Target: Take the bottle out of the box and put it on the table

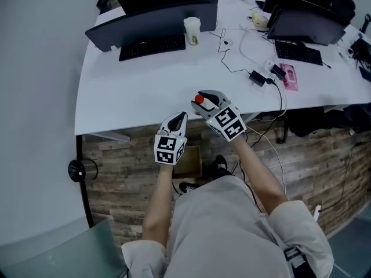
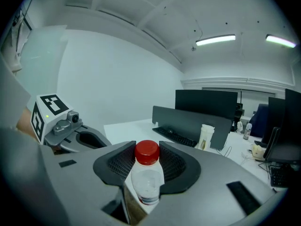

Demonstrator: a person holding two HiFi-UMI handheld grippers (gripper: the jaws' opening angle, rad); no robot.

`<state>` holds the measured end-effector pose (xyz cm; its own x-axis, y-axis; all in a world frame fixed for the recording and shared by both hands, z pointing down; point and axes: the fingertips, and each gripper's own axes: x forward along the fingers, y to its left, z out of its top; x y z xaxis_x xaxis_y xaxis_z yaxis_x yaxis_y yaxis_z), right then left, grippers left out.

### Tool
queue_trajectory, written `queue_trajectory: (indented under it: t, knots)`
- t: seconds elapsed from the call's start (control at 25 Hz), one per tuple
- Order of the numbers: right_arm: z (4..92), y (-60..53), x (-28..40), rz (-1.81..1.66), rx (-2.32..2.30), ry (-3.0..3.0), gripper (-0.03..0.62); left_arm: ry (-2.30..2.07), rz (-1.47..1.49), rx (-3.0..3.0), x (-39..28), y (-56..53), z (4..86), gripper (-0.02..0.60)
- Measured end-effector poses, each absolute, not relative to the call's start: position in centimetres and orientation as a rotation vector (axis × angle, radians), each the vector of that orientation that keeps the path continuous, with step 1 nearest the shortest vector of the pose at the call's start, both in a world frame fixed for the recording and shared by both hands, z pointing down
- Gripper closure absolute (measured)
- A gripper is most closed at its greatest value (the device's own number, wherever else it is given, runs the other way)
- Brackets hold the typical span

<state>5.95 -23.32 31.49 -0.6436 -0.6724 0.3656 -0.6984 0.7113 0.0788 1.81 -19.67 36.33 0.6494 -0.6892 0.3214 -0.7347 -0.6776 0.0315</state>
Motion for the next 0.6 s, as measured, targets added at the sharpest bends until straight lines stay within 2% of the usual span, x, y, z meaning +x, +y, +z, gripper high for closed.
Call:
queue_trajectory:
  t: [0.6]
  knots:
    - [33.8, -31.2, 13.0, 0.141, 1.005, -2.558, 0.411, -1.275, 0.419, 2.595, 8.3, -25.2, 37.9, 0.568]
